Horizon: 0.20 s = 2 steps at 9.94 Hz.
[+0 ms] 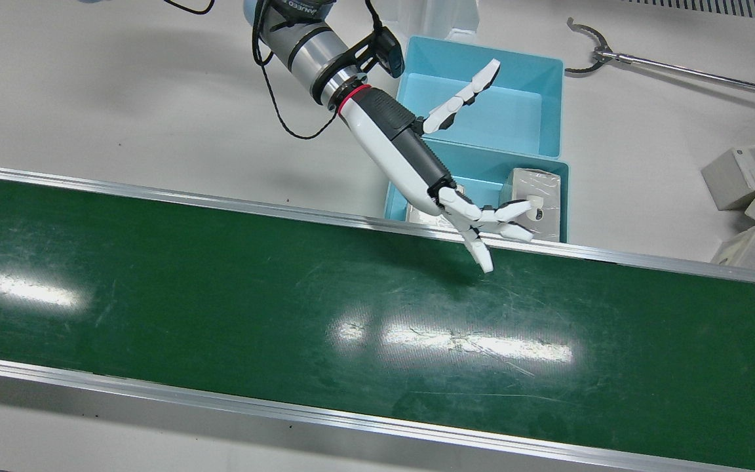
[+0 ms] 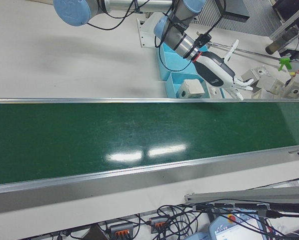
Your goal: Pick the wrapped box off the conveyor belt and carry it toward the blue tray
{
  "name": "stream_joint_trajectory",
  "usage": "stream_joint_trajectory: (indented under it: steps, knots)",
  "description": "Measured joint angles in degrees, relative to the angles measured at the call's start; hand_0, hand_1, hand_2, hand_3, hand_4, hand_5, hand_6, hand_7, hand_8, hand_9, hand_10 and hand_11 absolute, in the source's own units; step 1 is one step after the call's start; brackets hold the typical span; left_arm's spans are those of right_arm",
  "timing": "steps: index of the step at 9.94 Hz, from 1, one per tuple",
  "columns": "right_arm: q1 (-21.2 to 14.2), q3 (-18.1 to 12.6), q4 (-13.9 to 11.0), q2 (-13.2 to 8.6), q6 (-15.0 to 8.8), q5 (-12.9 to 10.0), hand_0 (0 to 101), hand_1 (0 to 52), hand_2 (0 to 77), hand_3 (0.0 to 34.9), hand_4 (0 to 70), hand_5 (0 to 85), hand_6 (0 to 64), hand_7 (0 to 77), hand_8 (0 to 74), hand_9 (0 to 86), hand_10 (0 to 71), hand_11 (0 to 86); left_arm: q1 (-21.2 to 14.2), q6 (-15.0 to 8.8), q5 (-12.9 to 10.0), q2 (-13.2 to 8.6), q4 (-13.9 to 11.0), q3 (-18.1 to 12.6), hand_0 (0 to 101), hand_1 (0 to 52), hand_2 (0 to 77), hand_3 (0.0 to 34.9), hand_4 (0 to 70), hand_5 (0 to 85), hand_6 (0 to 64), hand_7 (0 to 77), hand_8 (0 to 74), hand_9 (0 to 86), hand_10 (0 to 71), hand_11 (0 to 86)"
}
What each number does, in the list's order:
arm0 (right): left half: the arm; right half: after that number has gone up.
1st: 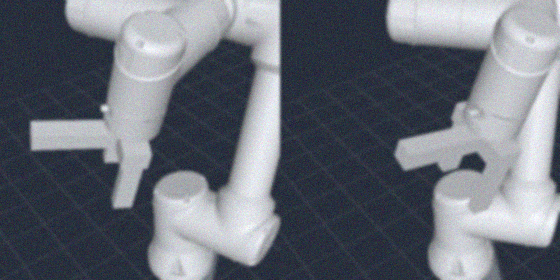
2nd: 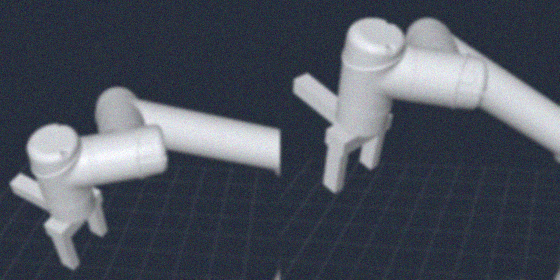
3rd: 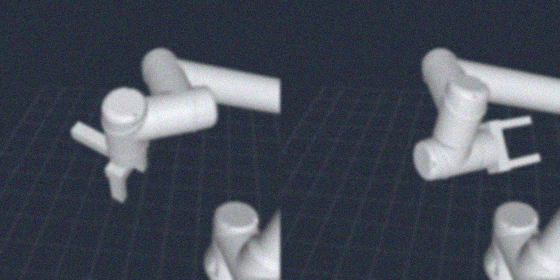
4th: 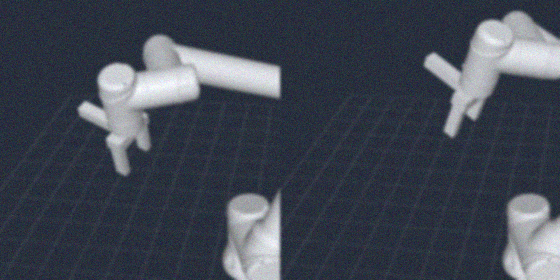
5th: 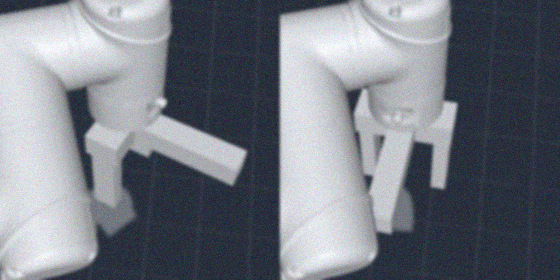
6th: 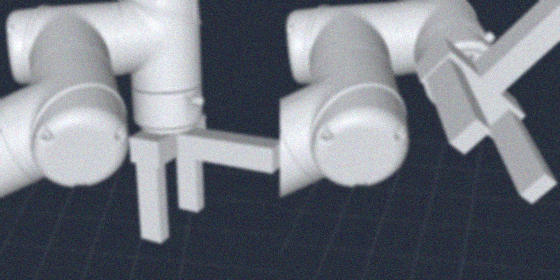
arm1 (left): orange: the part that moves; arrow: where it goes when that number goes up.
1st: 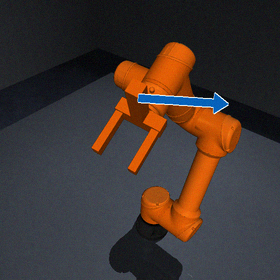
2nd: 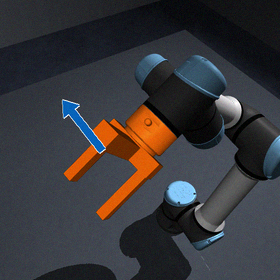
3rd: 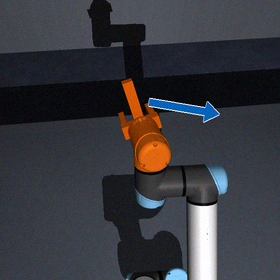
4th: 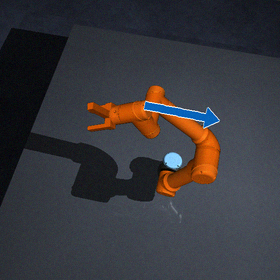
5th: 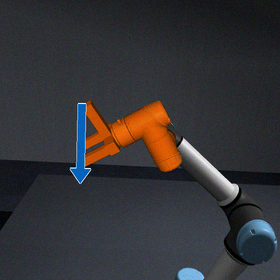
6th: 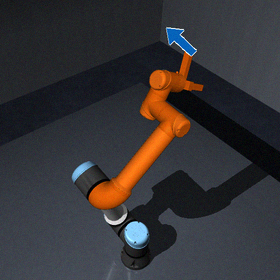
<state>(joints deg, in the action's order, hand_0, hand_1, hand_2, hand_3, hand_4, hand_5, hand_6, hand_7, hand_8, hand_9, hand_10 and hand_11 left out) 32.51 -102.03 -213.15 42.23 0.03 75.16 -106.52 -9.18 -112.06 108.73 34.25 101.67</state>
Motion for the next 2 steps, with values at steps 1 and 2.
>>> stream_joint_trajectory:
  steps: [1,2]
  knots:
    - [0.5,-1.3,0.0,3.2,0.0,-3.3,49,15.3,1.6,0.6,10.9,28.9,4.9,9.3,0.0,1.1,0.0,1.1,0.0,0.0,0.0,0.0,0.0,0.0,0,0.0,0.5,0.0,0.0,1.1,0.5,0.5,0.5,0.5,0.5,0.5]
    - [1.5,-2.6,0.0,6.5,0.1,-6.7,49,15.3,1.6,0.6,10.9,28.9,4.9,9.3,0.0,1.1,0.0,1.1,0.0,0.0,0.0,0.0,0.0,0.0,0,0.0,0.5,0.0,0.0,1.1,0.5,0.5,0.5,0.0,0.5,0.5]
